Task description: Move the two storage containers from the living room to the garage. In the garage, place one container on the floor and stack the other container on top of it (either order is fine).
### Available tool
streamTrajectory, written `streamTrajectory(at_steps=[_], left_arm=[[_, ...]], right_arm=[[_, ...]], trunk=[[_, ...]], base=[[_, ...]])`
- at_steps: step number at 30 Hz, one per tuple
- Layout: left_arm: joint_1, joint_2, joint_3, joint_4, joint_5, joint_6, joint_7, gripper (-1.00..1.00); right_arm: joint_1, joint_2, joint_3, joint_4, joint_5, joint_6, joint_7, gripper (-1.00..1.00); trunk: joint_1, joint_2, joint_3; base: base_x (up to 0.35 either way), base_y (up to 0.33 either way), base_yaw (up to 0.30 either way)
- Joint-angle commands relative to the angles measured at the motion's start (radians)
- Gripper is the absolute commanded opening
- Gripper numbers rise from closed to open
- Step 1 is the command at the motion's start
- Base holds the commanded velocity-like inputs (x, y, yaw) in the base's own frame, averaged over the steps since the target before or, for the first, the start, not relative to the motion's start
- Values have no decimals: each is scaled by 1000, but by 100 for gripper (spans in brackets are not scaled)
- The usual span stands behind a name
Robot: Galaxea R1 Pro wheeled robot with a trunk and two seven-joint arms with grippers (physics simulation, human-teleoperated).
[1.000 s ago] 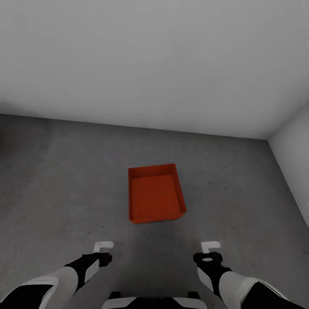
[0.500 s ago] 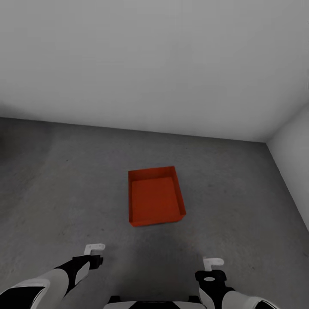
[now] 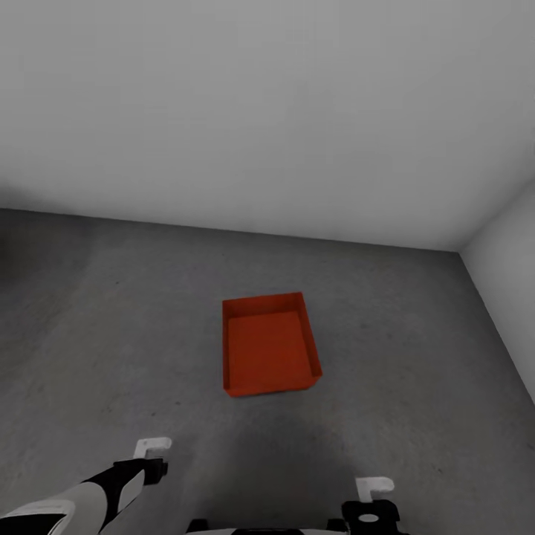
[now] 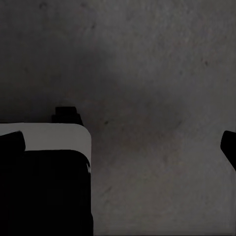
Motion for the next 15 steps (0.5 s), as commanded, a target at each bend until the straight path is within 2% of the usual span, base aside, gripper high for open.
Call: streamTrajectory(at_steps=[1, 8, 12, 15], left_arm=[[8, 0, 0, 0, 6, 3, 2, 100], [33, -2, 0, 0, 16, 1, 4, 100], [58, -1, 0, 0, 78, -3, 2, 100], [65, 0, 0, 0, 102, -8, 4, 100]], right_arm=[[4, 1, 8, 2, -10, -9, -2, 100], [43, 0, 8, 2, -10, -20, 0, 100], [50, -4, 7, 2, -11, -20, 7, 100], [51, -7, 6, 3, -12, -21, 8, 100]], trunk=[[0, -1, 1], [0, -1, 11], [0, -1, 16], [0, -1, 17]], base=[[0, 0, 0], [0, 0, 0], [0, 0, 0], [0, 0, 0]])
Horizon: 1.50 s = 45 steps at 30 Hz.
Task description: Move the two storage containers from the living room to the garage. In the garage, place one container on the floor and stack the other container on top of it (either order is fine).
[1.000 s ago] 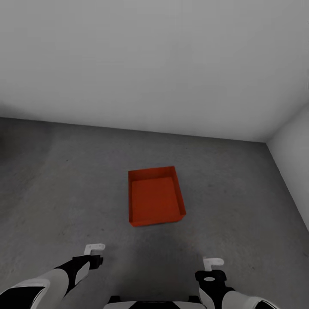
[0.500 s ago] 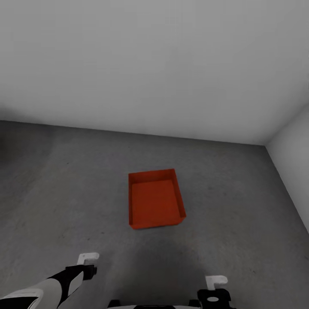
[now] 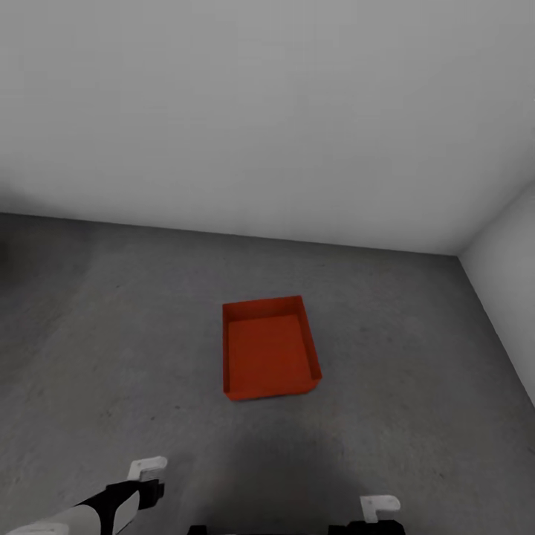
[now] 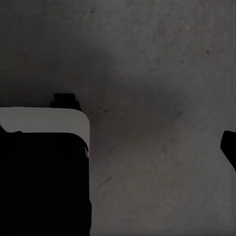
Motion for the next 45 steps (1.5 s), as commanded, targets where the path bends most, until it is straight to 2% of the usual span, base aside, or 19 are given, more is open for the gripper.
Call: streamTrajectory(at_steps=[1, 10, 15, 24, 28, 33, 34, 36, 40, 44, 45], left_arm=[[2, 0, 0, 0, 13, 1, 2, 100], [55, 0, 0, 0, 20, -71, 3, 100], [81, -3, -1, 0, 20, -76, 4, 100], [86, -3, -1, 0, 21, -75, 3, 100], [87, -3, 0, 0, 21, -75, 4, 100], [98, -3, -1, 0, 20, -77, 3, 100], [106, -4, -1, 0, 19, -77, 1, 100], [109, -3, -1, 0, 19, -78, 0, 100], [134, -4, -1, 0, 17, -78, -1, 100], [149, -6, -1, 0, 16, -76, -8, 100], [175, -8, -1, 0, 14, -77, -35, 100]], right_arm=[[-1, 0, 8, 2, -11, -5, -1, 100], [66, -5, 7, 3, -32, -6, 1, 100], [73, -8, 7, 8, -32, -7, 6, 100], [86, -8, 7, 15, -35, -9, 9, 100], [93, -10, 6, 15, -71, -13, 9, 100], [96, -37, 6, 15, -104, -15, 10, 100], [105, -62, 6, 15, -108, -18, 36, 100], [118, -70, 6, 15, -109, -19, 64, 100], [189, -77, 6, 15, -110, -20, 132, 100], [205, -77, 6, 15, -109, -20, 164, 100], [210, -77, 6, 15, -109, -20, 173, 100]], trunk=[[0, -1, -1], [0, -1, -1], [0, -1, -1], [0, -1, 8], [0, -1, 14], [0, -1, 22], [0, -1, 24], [0, -1, 27], [0, -1, 33], [0, -1, 39], [0, -1, 41]], base=[[0, 0, 0], [0, 0, 0], [0, 0, 0], [0, 0, 0], [0, 0, 0], [0, 0, 0], [0, 0, 0], [0, 0, 0], [0, 0, 0], [0, 0, 0], [0, 0, 0]])
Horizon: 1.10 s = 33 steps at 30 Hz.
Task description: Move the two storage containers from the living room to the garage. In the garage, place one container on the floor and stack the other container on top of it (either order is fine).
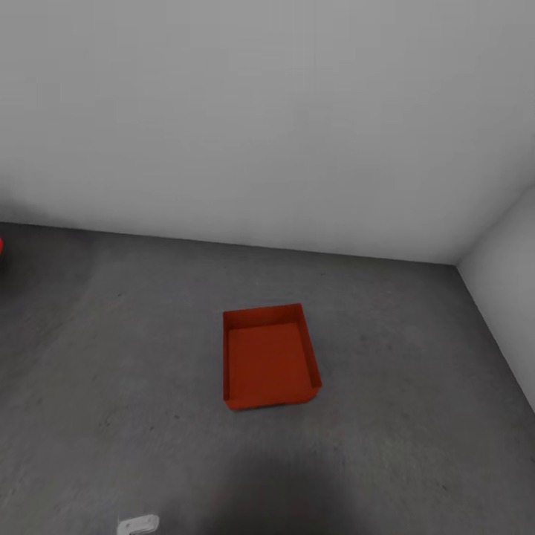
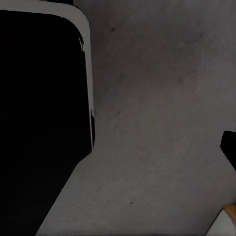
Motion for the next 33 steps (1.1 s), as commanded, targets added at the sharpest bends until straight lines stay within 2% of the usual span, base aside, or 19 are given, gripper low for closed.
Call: streamTrajectory(at_steps=[1, 4, 7, 13, 17, 20, 33], left_arm=[[8, 0, -1, -1, 7, 1, -9, 100], [34, 2, -1, -1, 7, 0, -54, 100], [44, 3, -1, -1, 9, -3, -67, 100], [72, -1, -1, -1, 5, -13, -72, 100], [80, 0, -1, -1, 11, -64, -72, 100], [80, 0, -1, -1, 12, -77, -72, 100], [82, -2, -1, -1, 10, -80, -72, 100]], right_arm=[[2, 1, 8, 2, -8, -4, 2, 100], [26, 1, 8, 2, -5, -5, 6, 100], [46, 3, 9, 2, -1, -6, 8, 100], [54, 4, 9, 2, 1, -6, 9, 100], [54, 5, 9, 2, 1, -2, 67, 100], [54, 5, 9, 2, 1, 0, 89, 100], [54, 3, 9, 2, 0, 1, 97, 100]], trunk=[[0, -1, 1], [0, -1, 5], [0, -1, 10], [0, -1, 19], [0, -1, 26], [0, -1, 30], [0, -1, 51]], base=[[0, 0, 0], [0, 0, 0], [0, 0, 0], [0, 0, 0], [0, 0, 0], [0, 0, -17], [0, 0, -82]])
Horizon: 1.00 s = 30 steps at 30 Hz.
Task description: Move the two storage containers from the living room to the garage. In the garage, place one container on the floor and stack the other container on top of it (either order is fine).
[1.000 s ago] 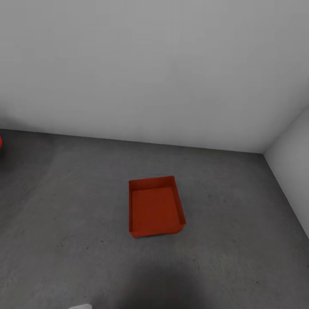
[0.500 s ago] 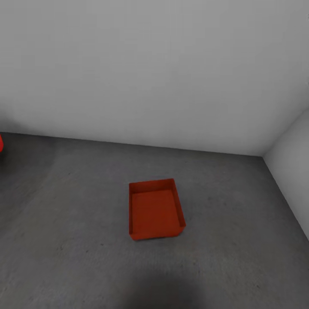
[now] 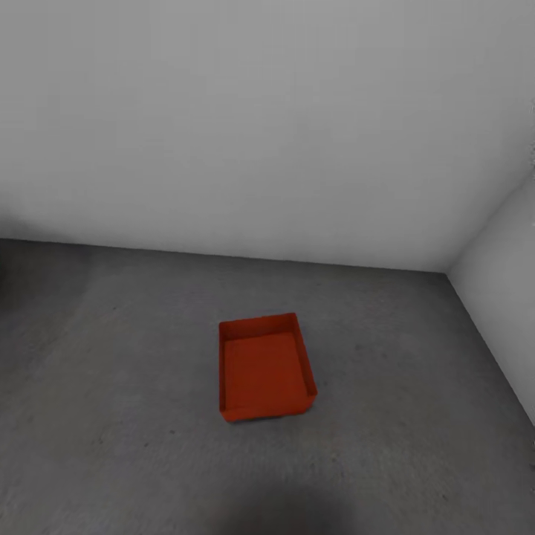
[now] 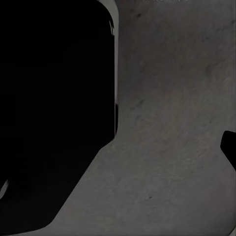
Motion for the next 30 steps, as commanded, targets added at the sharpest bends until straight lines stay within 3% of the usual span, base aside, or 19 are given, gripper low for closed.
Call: streamTrajectory(at_steps=[1, 30], left_arm=[[0, 0, 0, 1, 7, -3, -1, 100], [0, -1, 0, 1, 7, -2, -1, 100]], right_arm=[[-1, 1, 7, 2, -6, -4, 0, 100], [-1, 3, 8, 2, -5, -6, -3, 100]], trunk=[[0, -1, 1], [0, -1, 38]], base=[[0, 0, -95], [0, 0, -11]])
